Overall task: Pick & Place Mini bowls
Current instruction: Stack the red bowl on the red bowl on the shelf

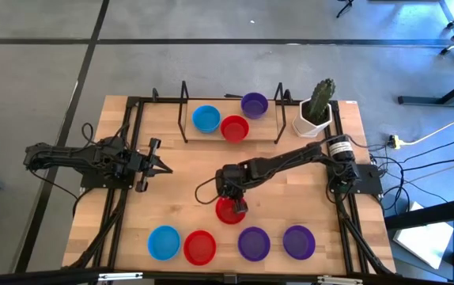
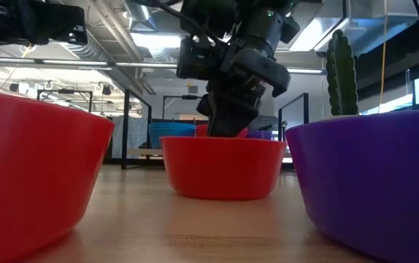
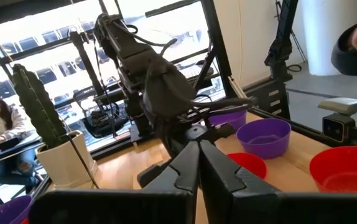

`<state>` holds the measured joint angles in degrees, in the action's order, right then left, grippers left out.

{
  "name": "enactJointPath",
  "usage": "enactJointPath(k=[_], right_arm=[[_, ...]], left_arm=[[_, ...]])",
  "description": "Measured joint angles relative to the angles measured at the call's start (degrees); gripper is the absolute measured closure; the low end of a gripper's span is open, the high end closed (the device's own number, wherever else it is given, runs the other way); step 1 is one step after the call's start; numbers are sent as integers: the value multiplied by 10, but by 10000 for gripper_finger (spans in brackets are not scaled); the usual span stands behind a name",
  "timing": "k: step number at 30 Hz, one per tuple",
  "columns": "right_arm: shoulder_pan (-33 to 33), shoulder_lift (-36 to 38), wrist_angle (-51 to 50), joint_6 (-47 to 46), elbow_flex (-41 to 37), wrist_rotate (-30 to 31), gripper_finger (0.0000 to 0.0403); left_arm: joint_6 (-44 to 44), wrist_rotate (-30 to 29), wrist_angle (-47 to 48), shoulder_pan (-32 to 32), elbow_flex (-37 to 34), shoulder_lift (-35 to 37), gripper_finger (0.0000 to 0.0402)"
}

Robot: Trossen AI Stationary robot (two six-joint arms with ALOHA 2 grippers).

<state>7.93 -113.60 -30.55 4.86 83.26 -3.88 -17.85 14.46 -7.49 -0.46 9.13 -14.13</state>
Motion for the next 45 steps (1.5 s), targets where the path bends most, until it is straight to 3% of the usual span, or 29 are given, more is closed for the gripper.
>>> enactJointPath(k=[8,12,18,21,24,35,41,45], right_arm=[[-18,77,15,21,0,-2,395],[-17,159,10,35,0,47,398],[-17,307,44,33,-17,-5,398],[-7,391,65,36,-52,28,399],[-2,478,88,40,-117,54,399],[-2,779,337,24,-477,23,399],[-2,860,531,33,-679,17,399],[-2,878,646,30,-756,21,399]], left_arm=[[1,0,5,0,0,0,394],[1,0,5,0,0,0,391],[1,1,13,0,0,0,395],[1,1,13,0,0,0,397],[1,1,13,0,0,0,397],[-3,1,13,0,0,0,396],[-3,2,13,0,0,0,394],[-4,2,13,0,0,0,397]])
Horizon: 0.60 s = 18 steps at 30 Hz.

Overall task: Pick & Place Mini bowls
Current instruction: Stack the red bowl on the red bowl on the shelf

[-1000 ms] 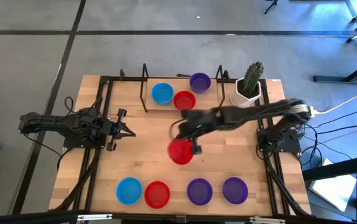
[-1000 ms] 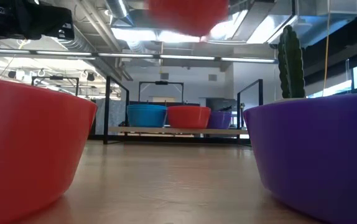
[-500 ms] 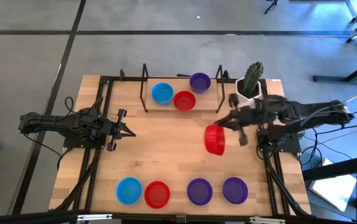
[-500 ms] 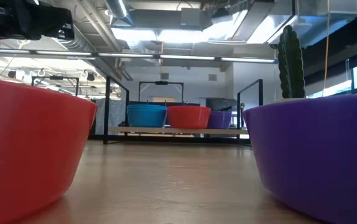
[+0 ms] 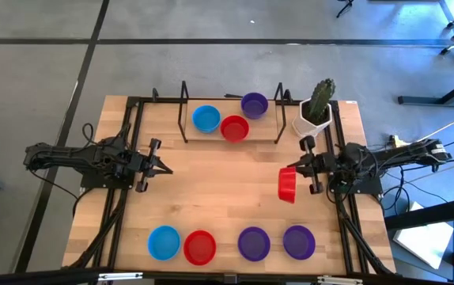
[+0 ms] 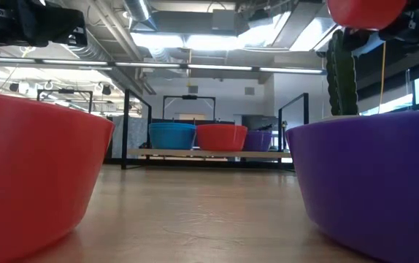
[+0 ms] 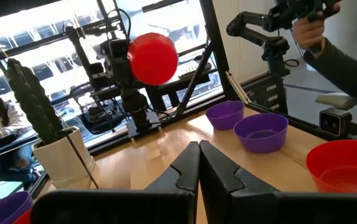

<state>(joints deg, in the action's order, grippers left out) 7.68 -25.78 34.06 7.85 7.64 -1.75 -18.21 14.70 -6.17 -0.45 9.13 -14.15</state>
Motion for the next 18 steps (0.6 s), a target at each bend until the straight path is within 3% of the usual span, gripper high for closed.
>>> enactJointPath(k=[18], right_arm=[[-36,10,-52,-16,-3,22,395]], left_arm=[[-1,0,0,0,0,0,395]])
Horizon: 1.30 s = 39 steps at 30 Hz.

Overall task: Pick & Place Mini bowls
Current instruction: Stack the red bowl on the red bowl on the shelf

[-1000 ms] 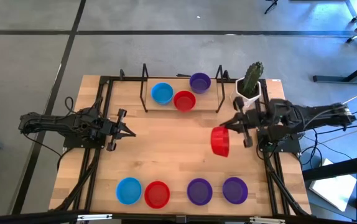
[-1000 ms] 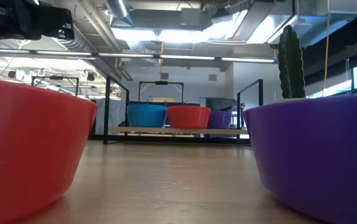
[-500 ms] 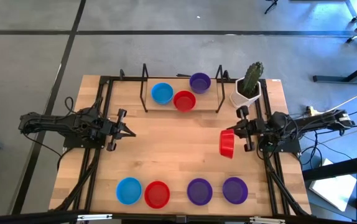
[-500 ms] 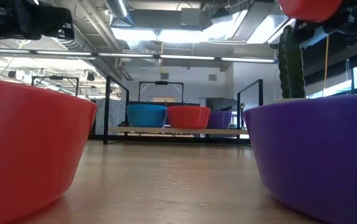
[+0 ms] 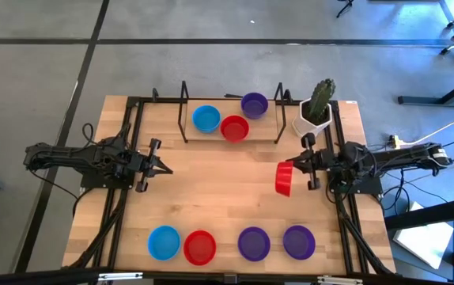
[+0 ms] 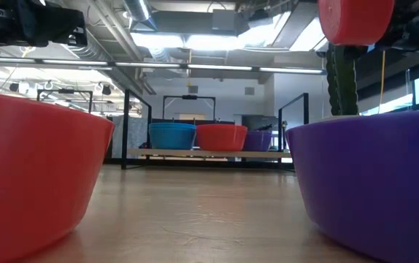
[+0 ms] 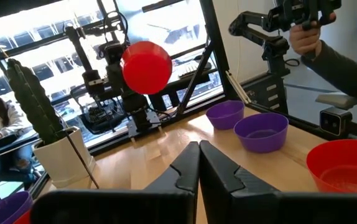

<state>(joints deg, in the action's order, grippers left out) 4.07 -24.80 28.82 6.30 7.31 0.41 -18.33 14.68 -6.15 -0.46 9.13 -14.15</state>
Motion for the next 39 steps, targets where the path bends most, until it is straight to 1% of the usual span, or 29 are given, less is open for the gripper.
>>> enactJointPath(k=[7,12,15,22,30,39], right_arm=[[-23,0,-19,-4,-3,0,395],[-32,0,-14,2,-13,-1,395],[-35,0,-4,20,-13,-13,395],[-35,0,6,27,-14,-5,395],[-35,32,9,34,-14,-6,395],[-35,70,-9,31,-22,-46,395]], left_arm=[[0,0,0,0,0,0,397],[-4,0,0,0,0,0,396],[-9,0,0,0,0,0,394],[-5,0,4,0,0,0,398],[-5,0,4,0,0,0,392],[-5,0,4,0,0,0,395]])
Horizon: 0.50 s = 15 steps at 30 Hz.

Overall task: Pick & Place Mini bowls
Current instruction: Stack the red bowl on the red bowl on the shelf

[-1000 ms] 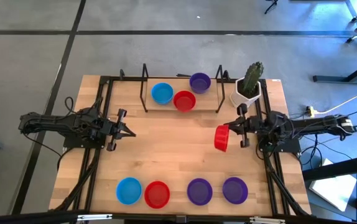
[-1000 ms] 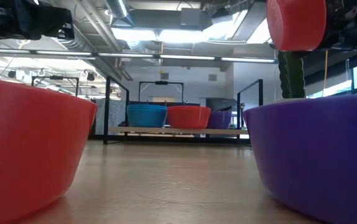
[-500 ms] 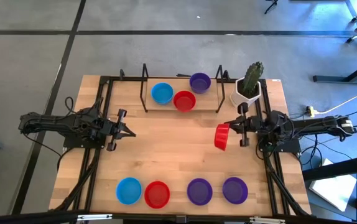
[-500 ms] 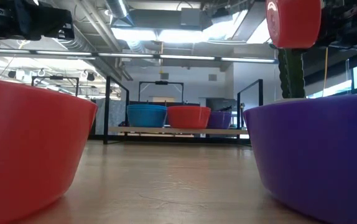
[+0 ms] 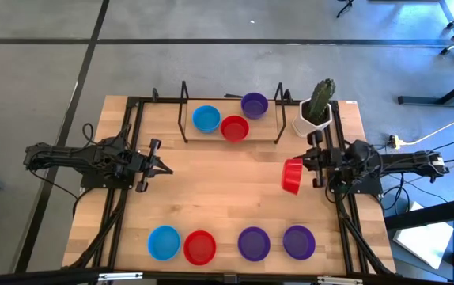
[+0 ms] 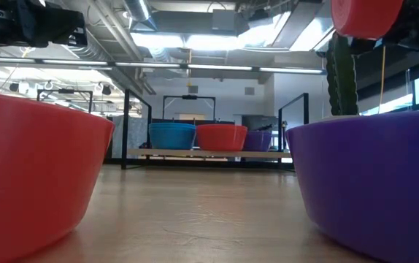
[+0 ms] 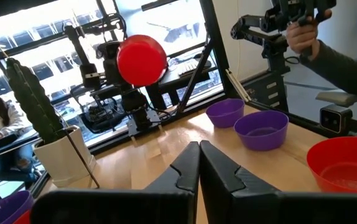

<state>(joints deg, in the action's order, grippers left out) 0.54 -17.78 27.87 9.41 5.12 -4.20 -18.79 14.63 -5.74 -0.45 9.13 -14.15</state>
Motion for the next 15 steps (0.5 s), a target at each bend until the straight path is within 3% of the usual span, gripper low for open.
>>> enactJointPath(k=[15], right_arm=[[0,7,-30,19,-10,0,395]], left_arm=[[0,0,0,0,0,0,395]])
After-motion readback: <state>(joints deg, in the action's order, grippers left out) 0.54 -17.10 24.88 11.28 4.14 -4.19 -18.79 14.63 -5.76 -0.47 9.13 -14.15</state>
